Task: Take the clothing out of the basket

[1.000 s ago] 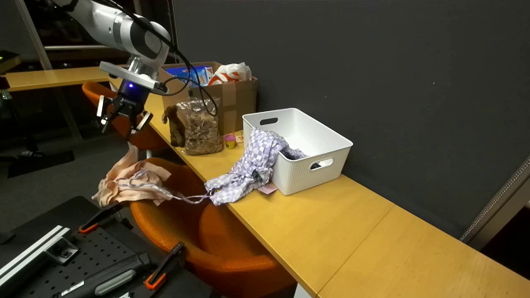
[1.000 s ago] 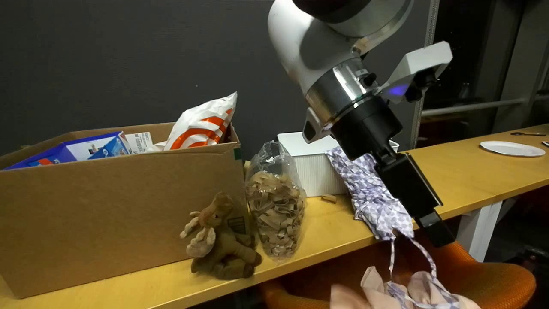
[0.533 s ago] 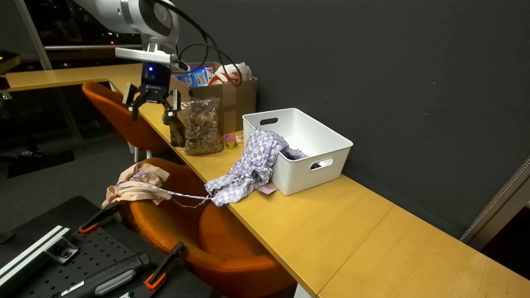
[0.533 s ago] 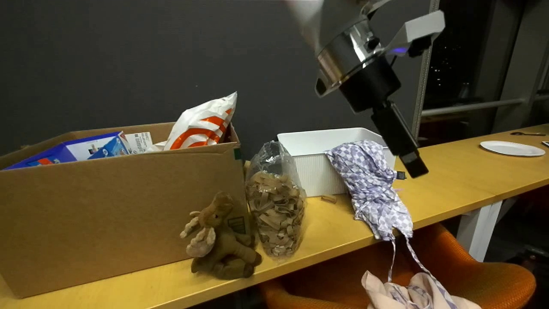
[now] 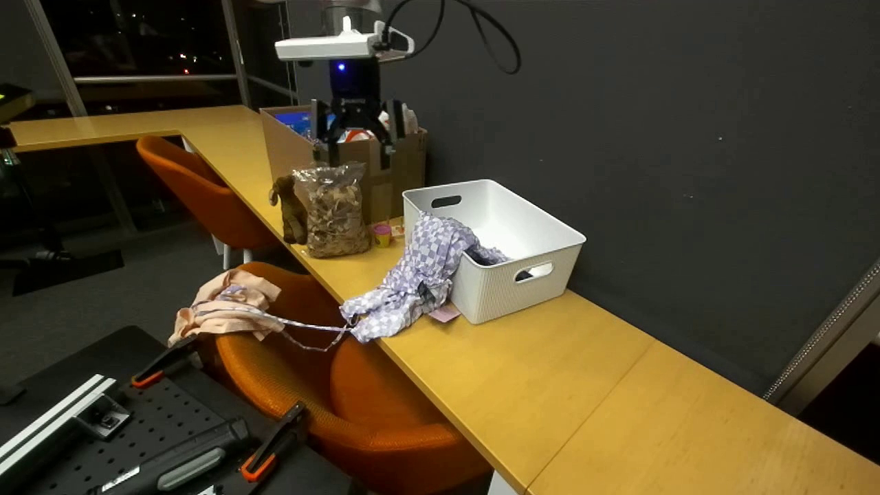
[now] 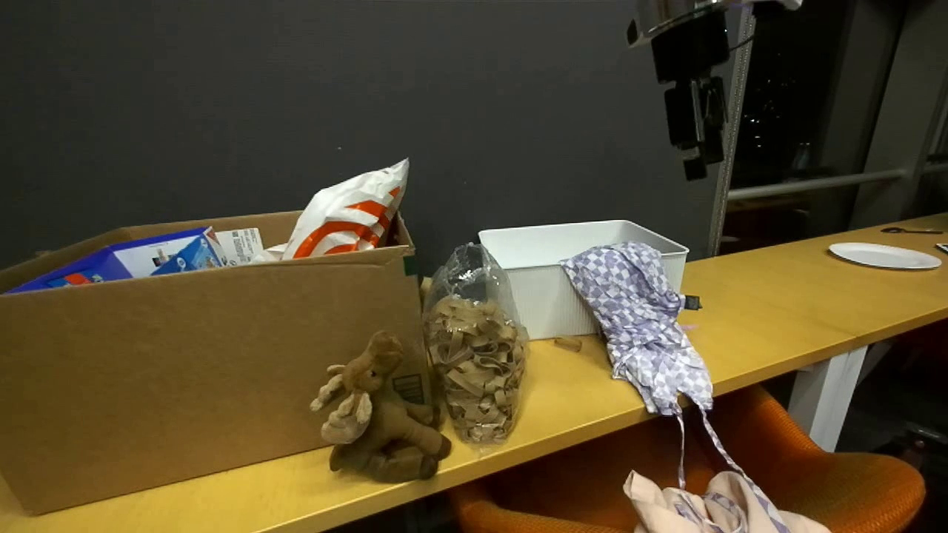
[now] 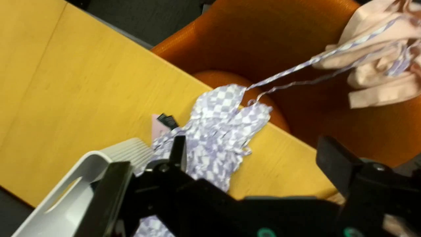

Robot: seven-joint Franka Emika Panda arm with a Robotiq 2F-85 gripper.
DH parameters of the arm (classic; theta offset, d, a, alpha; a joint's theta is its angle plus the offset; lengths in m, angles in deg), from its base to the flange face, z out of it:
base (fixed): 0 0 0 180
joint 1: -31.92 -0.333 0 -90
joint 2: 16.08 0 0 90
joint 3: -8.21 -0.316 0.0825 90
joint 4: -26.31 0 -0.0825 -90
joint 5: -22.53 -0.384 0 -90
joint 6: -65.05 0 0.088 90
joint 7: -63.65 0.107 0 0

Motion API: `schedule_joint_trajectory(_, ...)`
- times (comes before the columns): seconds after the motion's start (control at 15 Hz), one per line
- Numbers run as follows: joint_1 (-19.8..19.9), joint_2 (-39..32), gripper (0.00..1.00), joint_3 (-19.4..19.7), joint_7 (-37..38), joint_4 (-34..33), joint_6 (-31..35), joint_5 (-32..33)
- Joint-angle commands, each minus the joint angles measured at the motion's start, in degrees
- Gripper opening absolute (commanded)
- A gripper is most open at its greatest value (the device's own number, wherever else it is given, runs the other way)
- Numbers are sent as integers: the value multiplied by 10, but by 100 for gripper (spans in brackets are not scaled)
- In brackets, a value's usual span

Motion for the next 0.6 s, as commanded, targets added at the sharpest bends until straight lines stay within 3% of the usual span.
schedule_joint_trajectory(0.0, 29, -34, 100, 25, 33, -12, 117, -1)
schedule_joint_trajectory(0.2, 36, -64, 100, 44, 101, 6, 233, 4)
schedule_joint_trajectory(0.53, 8, -71, 100, 87, 272, 74, 367, 35)
